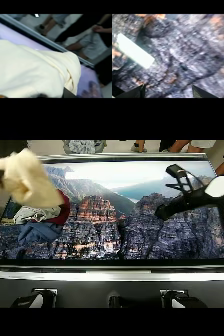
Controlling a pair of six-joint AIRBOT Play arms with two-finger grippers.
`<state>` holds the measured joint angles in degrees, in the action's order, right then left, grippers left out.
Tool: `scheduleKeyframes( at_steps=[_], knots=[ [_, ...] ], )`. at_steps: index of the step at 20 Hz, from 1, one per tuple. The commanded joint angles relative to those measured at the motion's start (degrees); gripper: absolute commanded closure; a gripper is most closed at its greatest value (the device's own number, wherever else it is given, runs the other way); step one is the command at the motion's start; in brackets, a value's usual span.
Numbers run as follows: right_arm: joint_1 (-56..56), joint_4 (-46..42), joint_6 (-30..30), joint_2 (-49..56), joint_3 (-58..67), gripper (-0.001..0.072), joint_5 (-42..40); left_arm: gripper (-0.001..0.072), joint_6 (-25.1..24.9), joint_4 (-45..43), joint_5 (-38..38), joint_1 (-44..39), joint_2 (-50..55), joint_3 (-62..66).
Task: Fold the shirts.
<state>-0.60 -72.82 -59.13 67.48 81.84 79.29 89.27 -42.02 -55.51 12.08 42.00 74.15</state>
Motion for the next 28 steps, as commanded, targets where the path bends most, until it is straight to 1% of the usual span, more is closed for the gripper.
scheduleKeyframes(
  at_steps=[1,3,5,9,10,12,13,14,15,17,20,21,22,23,25,26,28],
  knots=[
    [0.0,-6.2,-0.2,-7.8,0.1,0.004,-0.1,0.0679,3.7,-1.0,11.8,-22.6,-1.3,-0.5],
    [0.0,-9.7,-0.6,-12.6,0.1,0.004,1.1,0.0679,7.0,-6.1,12.5,-32.6,3.3,-2.3],
    [0.0,-12.7,-2.0,-16.3,0.1,0.0036,4.7,0.0679,8.5,-9.4,12.5,-40.2,9.4,-5.7],
    [0.0,-14.5,-1.9,-18.3,0.0,0.0027,16.3,0.0679,8.5,-9.5,12.0,-48.7,24.8,-11.4],
    [0.0,-14.5,-1.9,-17.9,0.0,0.0027,18.0,0.0679,8.5,-9.4,11.2,-50.0,29.2,-11.4],
    [0.0,-14.4,-2.2,-16.4,-0.4,0.0027,17.8,0.0677,8.5,-9.0,10.8,-51.5,36.1,-11.4],
    [0.0,-14.2,-2.2,-15.2,-0.7,0.0027,17.2,0.0619,8.2,-7.1,10.6,-51.3,38.2,-11.3],
    [0.0,-14.0,-2.2,-13.6,-1.2,0.0027,16.5,0.0244,7.6,-4.8,9.8,-50.2,39.2,-11.2],
    [0.0,-13.6,-2.1,-11.7,-1.7,0.0027,15.7,0.0002,7.5,-4.5,8.2,-48.4,39.2,-10.5],
    [0.0,-12.7,-0.6,-7.3,-3.1,0.0027,13.1,0.0003,2.0,-6.0,1.0,-42.2,37.7,-7.5],
    [0.0,-8.6,3.1,1.0,-4.0,0.002,10.8,0.0004,0.7,-15.9,-12.8,-31.1,33.7,-4.3],
    [0.0,-6.5,4.0,3.9,-4.0,0.002,10.5,0.0005,0.6,-18.6,-15.7,-28.6,32.1,-5.4],
    [0.0,-3.4,4.7,6.8,-4.0,0.002,10.0,0.0035,0.1,-19.8,-17.1,-27.3,30.5,-7.6],
    [0.0,-0.3,5.2,9.3,-4.0,0.002,9.7,0.0058,-0.8,-19.5,-17.0,-27.0,29.0,-11.0],
    [0.0,6.3,6.6,13.5,-4.0,0.0021,10.7,0.0058,-0.8,-16.7,-12.7,-28.6,27.1,-19.7],
    [0.0,8.8,7.6,14.8,-4.0,0.0021,11.1,0.0057,-0.9,-14.0,-8.9,-30.0,27.3,-23.6],
    [0.0,9.5,7.7,15.2,-5.0,0.0021,11.0,0.0058,-2.0,-8.5,-0.2,-33.0,28.7,-28.1]
  ],
)
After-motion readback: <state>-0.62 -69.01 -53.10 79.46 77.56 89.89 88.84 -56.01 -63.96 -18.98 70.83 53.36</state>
